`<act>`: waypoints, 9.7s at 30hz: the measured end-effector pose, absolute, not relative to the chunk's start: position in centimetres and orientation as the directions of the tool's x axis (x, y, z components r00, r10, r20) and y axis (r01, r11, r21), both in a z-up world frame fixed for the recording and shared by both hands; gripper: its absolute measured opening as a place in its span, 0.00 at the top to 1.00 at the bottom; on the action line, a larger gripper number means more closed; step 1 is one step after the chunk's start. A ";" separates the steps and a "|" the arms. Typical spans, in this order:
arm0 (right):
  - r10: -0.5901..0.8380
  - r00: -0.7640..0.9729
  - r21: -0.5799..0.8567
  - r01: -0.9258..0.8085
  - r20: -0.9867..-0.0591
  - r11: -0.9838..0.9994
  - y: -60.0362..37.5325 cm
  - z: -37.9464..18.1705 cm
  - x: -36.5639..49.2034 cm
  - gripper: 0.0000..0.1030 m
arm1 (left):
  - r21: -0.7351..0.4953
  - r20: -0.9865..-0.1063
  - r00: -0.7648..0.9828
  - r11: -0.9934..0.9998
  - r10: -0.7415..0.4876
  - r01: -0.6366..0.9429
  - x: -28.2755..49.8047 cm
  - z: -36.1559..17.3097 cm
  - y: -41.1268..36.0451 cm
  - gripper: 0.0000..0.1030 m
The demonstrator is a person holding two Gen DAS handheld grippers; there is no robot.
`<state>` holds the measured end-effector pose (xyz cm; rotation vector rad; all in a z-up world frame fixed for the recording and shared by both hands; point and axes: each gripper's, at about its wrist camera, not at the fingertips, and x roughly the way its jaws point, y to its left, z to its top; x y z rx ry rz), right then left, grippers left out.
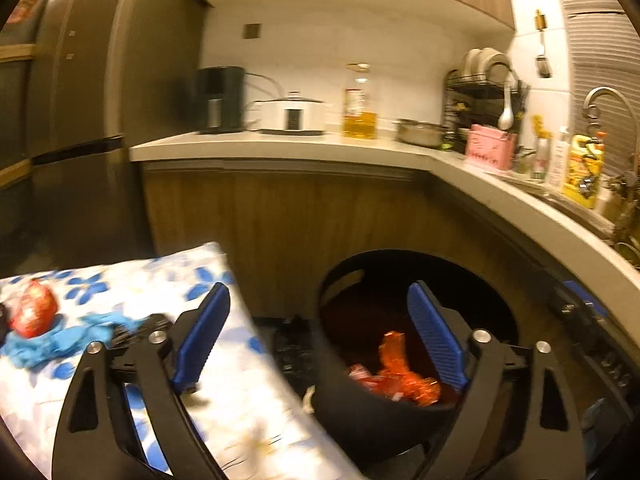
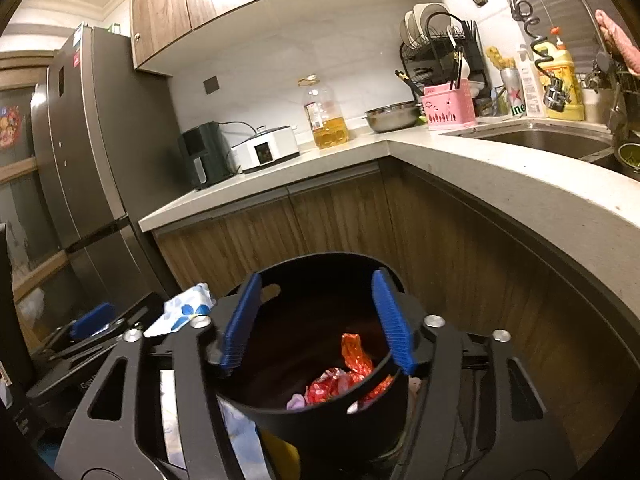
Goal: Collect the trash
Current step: 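Move both tools back over the table toward the black bag and blue glove, then grasp the black plastic bag with the right tool while the left tool grasps the blue glove, then carry the black bag and blue glove over the black bin with both tools, then open both tools to drop the black bag and blue glove into the bin, then move both tools back over the table toward the red cups and blue glove, then grasp the second blue glove with the right tool while the left tool grasps a red cup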
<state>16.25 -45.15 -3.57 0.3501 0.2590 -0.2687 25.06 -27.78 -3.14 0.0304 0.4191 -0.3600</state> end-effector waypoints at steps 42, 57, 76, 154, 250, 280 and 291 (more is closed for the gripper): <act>0.071 0.907 0.147 -0.010 -0.416 0.989 -22.2 -7.8 27.2 0.19 | -0.126 -0.363 0.925 0.978 0.111 -0.167 18.1 -5.0 -0.8 0.08; 0.141 0.815 0.168 -0.054 -0.562 0.984 -20.9 -11.2 32.0 0.82 | -0.169 -0.367 0.926 0.972 0.092 -0.163 19.9 -5.1 1.0 0.08; 0.112 0.927 0.224 -0.032 -0.357 0.974 -26.7 -5.9 24.1 0.95 | -0.177 -0.343 0.937 0.984 -0.064 0.003 25.4 -5.1 -6.1 0.08; -0.163 0.968 0.297 0.215 -0.190 0.931 -43.2 -0.6 15.2 0.95 | -0.066 -0.364 0.837 0.907 -0.409 0.415 25.6 1.9 -29.3 1.00; 0.275 0.877 0.167 -0.226 -0.395 0.960 -11.6 -7.0 23.4 0.19 | -0.080 -0.430 0.854 0.930 0.293 -0.359 16.6 -5.7 7.7 0.06; 0.385 0.712 0.156 -0.368 -0.587 0.917 -3.7 -11.0 31.4 0.97 | -0.147 -0.529 0.807 0.908 0.263 -0.393 22.7 -7.8 14.4 0.06; 0.431 0.772 0.206 -0.379 -0.467 0.902 -7.2 -7.4 26.4 0.97 | -0.178 -0.605 0.770 0.908 0.203 -0.379 25.3 -9.3 14.5 0.11</act>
